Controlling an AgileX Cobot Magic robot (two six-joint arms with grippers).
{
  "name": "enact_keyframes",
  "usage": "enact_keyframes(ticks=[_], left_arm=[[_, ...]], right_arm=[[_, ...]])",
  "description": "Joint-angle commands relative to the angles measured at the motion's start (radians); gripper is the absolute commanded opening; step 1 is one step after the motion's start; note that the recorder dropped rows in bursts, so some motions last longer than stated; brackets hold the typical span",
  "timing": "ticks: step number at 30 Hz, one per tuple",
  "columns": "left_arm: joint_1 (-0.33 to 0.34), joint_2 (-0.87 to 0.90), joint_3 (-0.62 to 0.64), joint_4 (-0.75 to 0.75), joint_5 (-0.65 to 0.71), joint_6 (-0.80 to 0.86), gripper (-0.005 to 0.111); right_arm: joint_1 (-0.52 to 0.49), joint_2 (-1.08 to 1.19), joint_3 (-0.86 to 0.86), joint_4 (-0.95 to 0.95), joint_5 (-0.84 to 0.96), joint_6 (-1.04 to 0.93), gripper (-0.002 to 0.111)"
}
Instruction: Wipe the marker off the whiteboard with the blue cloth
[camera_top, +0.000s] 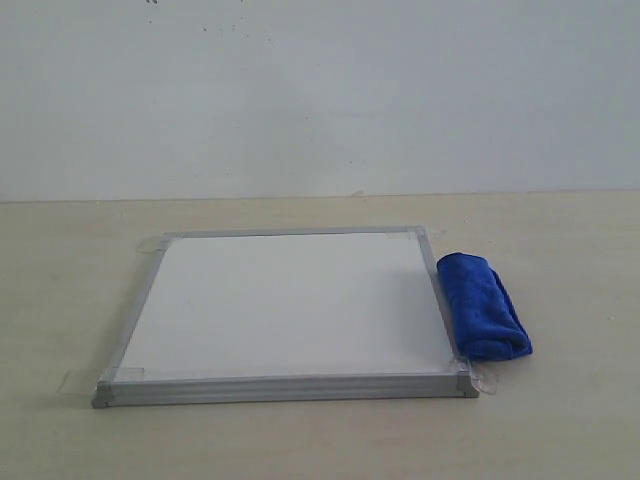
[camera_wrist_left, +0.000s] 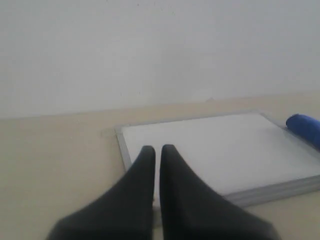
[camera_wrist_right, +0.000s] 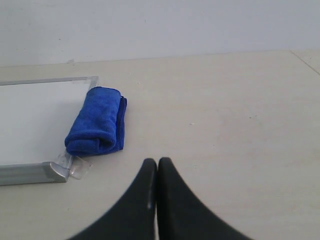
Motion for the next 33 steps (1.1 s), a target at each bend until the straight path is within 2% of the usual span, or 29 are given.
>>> enact_keyframes(ticks=[1,4,13,19,24,33], left_arm=[[0.003,-0.003,0.004,-0.007,0.097,0.009,0.004],[0.003,-0.003,0.004,-0.007,0.140,0.009,0.004],[0.021,-0.003,0.004,-0.010,0.140,-0.056,0.004],[0.021,-0.003,0.004,-0.011,0.140,-0.227,0.004],[0.021,-0.003,0.004,0.018,0.131,-0.108,0.004],[0.021,-0.003,0.004,0.061,0.131,-0.110,0.004]], right_arm=[[-0.005,-0.004,0.000,-0.002,-0.008,0.000,0.000],[-0.005,-0.004,0.000,-0.002,-0.008,0.000,0.000],[-0.005,-0.004,0.000,-0.002,-0.008,0.001,0.000],[-0.005,-0.004,0.000,-0.002,-0.008,-0.002,0.000],[-0.005,-0.004,0.000,-0.002,-0.008,0.001,0.000],[-0.005,-0.004,0.000,-0.002,-0.008,0.001,0.000]])
